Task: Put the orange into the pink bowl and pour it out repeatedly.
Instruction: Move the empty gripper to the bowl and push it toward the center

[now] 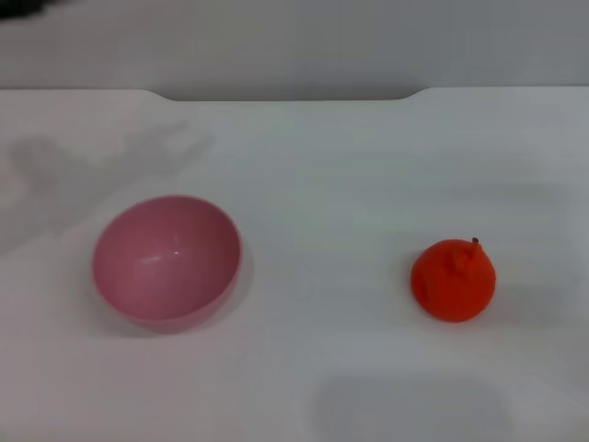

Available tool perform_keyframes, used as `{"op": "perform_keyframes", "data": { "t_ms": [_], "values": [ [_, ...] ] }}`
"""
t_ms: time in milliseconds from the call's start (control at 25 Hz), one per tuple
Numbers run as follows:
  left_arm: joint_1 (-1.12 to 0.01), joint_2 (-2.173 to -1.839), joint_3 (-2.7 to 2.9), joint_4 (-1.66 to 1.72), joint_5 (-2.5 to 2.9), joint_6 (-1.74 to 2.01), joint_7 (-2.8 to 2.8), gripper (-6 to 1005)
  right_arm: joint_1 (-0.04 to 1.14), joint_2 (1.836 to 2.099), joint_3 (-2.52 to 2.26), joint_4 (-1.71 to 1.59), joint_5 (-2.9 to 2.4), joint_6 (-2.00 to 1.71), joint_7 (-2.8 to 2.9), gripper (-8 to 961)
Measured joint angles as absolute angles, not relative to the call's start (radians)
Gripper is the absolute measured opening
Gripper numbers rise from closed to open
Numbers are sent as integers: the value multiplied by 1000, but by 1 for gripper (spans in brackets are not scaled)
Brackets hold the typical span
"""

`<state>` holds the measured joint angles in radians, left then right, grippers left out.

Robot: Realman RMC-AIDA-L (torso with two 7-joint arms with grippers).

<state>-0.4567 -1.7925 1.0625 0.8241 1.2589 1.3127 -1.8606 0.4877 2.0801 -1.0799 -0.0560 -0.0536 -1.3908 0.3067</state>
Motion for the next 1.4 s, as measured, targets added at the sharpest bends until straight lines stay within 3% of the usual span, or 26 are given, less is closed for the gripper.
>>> {"op": "perform_keyframes", "data": {
  "t_ms": [80, 280, 320, 400, 440, 600, 640, 1400],
  "values": [
    [-473, -1790, 1042, 862, 1381, 1342, -1959, 607, 488, 2080, -1080, -54, -54, -1388, 307, 647],
    [-533, -1838, 1023, 1032, 1840, 1429, -2218, 607, 488, 2080, -1080, -52, -53, -1366, 307, 648],
    [-544, -1880, 1040, 1110, 2017, 1439, -2295, 607, 488, 2080, -1080, -52, -54, -1364, 307, 648],
    [-549, -1898, 1047, 1139, 2080, 1444, -2318, 607, 488, 2080, -1080, -52, -53, -1359, 307, 648],
    [-571, -1960, 1059, 1218, 2280, 1474, -2375, 607, 488, 2080, -1080, -52, -53, -1356, 307, 648],
    [-597, -2046, 1064, 1320, 2527, 1506, -2419, 606, 492, 2081, -1080, -56, -54, -1343, 307, 648],
    [-597, -2055, 1083, 1342, 2576, 1505, -2435, 606, 494, 2081, -1080, -56, -53, -1343, 307, 648],
    [-632, -2051, 1147, 1390, 2782, 1586, -2540, 604, 502, 2082, -1084, -53, -54, -1342, 311, 648]
  ]
}}
